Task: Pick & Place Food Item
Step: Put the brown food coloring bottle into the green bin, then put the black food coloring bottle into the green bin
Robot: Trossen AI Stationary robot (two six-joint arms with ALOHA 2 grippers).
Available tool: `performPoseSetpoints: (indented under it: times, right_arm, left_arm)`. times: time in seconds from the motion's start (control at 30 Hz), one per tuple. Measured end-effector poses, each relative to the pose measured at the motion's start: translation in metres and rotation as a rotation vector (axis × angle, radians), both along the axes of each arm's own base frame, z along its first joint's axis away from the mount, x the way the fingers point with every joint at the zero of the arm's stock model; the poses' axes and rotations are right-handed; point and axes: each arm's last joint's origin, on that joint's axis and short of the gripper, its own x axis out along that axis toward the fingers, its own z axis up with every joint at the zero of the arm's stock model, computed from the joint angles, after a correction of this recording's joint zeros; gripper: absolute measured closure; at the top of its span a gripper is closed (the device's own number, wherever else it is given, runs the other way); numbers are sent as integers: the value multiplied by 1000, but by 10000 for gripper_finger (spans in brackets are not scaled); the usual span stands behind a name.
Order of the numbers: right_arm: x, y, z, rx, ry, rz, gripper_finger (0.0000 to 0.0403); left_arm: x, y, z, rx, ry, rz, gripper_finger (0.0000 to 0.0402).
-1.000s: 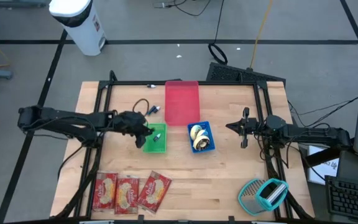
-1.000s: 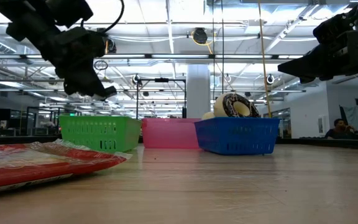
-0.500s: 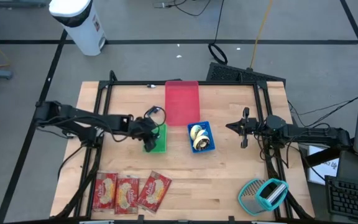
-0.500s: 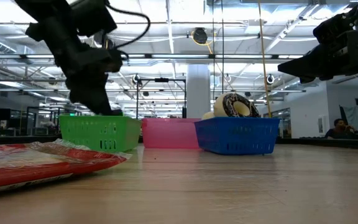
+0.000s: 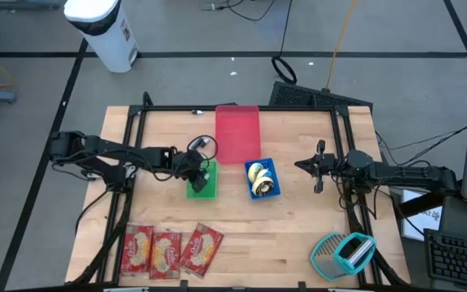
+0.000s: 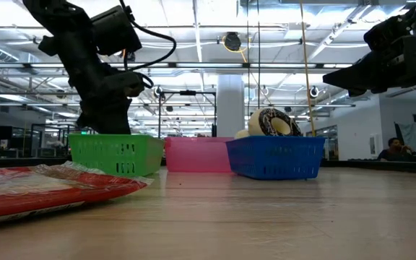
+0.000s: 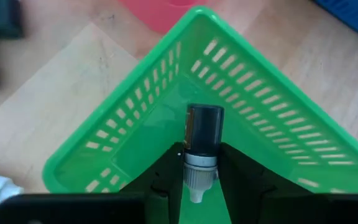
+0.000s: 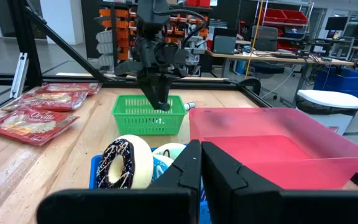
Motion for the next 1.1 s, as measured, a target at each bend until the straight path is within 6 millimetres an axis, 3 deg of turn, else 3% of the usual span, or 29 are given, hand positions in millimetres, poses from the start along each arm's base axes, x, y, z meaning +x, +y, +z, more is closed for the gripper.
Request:
performPoseSetpoints:
  times: [0.47,0.63,0.87,1.1]
  right_arm:
    - [0,0,0,0,0,0,399]
    - [0,0,0,0,0,0,399]
    - [0,0,0,0,0,0,399]
    - [0,0,0,0,0,0,399]
  left_arm:
    - [-2,15,1,-125,-17,69,193]
    - [-11,26,12,-150,-46,163,188]
    - [-32,36,48,-63,-194,280,188]
    - [-70,34,40,-10,72,599,188]
